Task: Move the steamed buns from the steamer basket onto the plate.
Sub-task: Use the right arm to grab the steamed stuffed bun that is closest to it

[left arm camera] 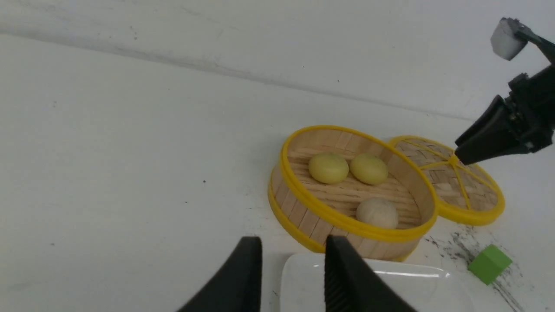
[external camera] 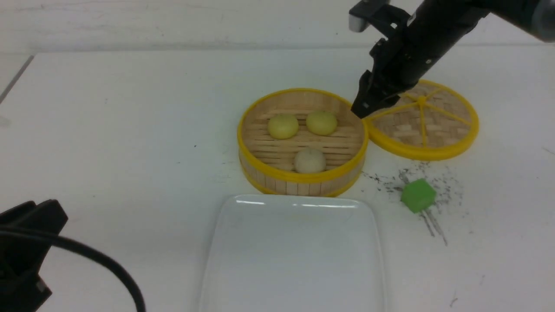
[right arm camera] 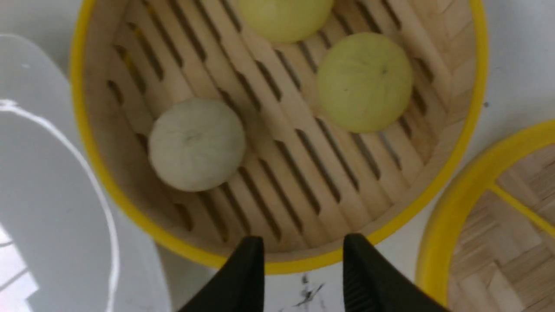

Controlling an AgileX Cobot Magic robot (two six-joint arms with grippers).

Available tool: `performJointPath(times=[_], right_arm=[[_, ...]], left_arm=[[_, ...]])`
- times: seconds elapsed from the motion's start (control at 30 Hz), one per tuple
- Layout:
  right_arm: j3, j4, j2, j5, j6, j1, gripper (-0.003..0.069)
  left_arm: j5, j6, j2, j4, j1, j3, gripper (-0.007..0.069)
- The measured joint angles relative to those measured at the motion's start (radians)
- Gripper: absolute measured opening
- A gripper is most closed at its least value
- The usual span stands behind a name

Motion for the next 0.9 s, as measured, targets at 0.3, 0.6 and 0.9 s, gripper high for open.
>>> performJointPath(times=[0.3,0.6,0.9], right_arm=[[0.000,-0.005,0.039,-0.184,-0.002,0.000,0.0499],[-0.003,0.014,0.116,-0.281,-0.027,0.026,0.0432],[-0.083,0.017,0.211,-0.281,-0.026,0.052,0.0308]], left_arm=[[0.049,0.000,0.001,0.000,0.000,0.000,0.0240],[0.049,0.000,0.001,0.003,0.000,0.000,0.0240],[0.071,0.000,0.001,0.004,0.000,0.000,0.0240]])
